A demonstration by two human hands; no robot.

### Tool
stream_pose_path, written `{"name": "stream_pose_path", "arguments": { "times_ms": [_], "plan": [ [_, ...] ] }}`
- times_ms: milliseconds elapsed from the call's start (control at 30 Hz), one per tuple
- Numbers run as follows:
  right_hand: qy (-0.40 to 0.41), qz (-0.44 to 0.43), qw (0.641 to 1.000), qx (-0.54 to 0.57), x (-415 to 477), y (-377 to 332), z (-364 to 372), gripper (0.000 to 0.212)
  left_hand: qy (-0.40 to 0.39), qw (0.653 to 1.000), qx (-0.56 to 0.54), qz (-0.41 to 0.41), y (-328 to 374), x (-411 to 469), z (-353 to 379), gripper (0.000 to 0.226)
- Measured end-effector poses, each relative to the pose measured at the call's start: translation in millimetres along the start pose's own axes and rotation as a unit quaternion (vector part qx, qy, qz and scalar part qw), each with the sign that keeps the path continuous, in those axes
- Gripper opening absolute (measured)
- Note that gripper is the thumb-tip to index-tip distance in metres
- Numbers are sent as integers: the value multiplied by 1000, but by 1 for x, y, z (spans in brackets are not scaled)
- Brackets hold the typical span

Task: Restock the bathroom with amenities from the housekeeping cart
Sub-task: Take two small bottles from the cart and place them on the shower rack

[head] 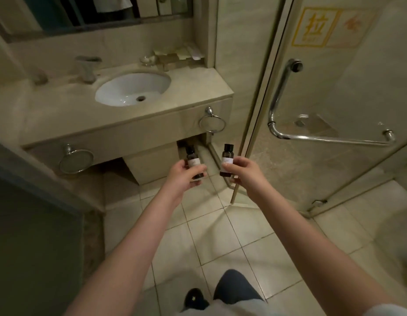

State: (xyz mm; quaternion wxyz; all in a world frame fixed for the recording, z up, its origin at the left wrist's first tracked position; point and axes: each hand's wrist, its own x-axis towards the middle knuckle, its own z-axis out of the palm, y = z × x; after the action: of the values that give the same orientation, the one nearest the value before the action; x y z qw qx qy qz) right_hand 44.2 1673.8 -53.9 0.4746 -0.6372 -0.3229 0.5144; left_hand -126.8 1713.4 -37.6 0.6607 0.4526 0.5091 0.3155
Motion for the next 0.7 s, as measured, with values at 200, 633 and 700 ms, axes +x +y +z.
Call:
{"name": "stream_pose_path", "arguments": {
  "times_ms": [200, 633, 700],
  "plan": [
    [70, -6, 997, 33, 118, -33, -18, 18, -38, 998, 55, -7, 41, 132, 17, 18],
    [209, -26, 967, 141, 280, -85, -53, 34, -160, 980, 116, 6, 121, 335, 81, 33],
    [240, -24, 958, 156, 292, -89, -53, 35, -193, 973, 129, 19, 130, 359, 89, 26]
  ]
}}
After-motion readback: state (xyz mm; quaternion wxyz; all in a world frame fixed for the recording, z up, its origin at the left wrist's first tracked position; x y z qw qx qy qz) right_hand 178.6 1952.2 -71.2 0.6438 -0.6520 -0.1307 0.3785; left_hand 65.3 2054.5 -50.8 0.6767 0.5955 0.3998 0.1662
